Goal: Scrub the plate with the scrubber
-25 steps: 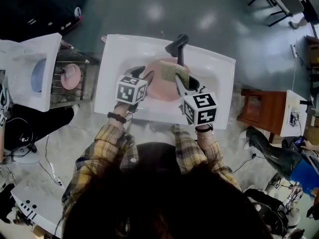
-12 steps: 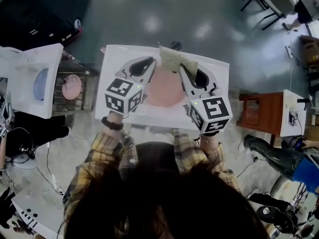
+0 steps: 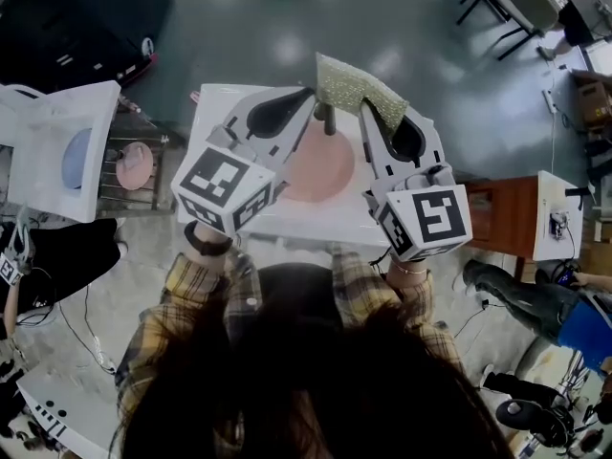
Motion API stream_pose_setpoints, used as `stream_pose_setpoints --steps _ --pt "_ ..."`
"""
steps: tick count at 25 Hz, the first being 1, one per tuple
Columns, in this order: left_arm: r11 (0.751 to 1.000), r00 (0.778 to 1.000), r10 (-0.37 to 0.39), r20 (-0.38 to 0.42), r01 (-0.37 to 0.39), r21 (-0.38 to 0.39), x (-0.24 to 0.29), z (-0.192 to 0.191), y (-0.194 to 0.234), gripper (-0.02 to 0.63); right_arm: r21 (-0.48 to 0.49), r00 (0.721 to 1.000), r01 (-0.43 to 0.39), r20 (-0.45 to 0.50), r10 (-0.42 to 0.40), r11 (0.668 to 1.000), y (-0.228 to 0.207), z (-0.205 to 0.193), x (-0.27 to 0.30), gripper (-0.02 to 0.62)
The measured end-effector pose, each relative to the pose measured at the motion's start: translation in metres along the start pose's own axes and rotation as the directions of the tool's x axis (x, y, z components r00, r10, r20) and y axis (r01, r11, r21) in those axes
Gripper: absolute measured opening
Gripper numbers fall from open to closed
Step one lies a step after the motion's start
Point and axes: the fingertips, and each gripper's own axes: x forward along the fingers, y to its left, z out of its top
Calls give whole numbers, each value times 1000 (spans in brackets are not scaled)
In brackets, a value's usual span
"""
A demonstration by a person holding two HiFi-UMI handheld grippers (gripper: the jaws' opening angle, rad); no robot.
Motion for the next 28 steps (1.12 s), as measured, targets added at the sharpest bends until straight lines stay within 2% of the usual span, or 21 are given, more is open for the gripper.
stream_pose_setpoints --steps 6,20,28 --pt "1000 1000 10 7 -10 17 -5 4 -9 14 -4 1000 -10 15 10 1000 2 4 -8 75" --pt "1000 1000 14 14 -14 -3 -6 3 -6 14 8 1000 17 -4 -17 1000 -3 -2 -7 74" --pt "1000 999 31 24 -31 0 -5 2 -2 14 18 1000 1 -9 0 1000 -3 -7 -4 74"
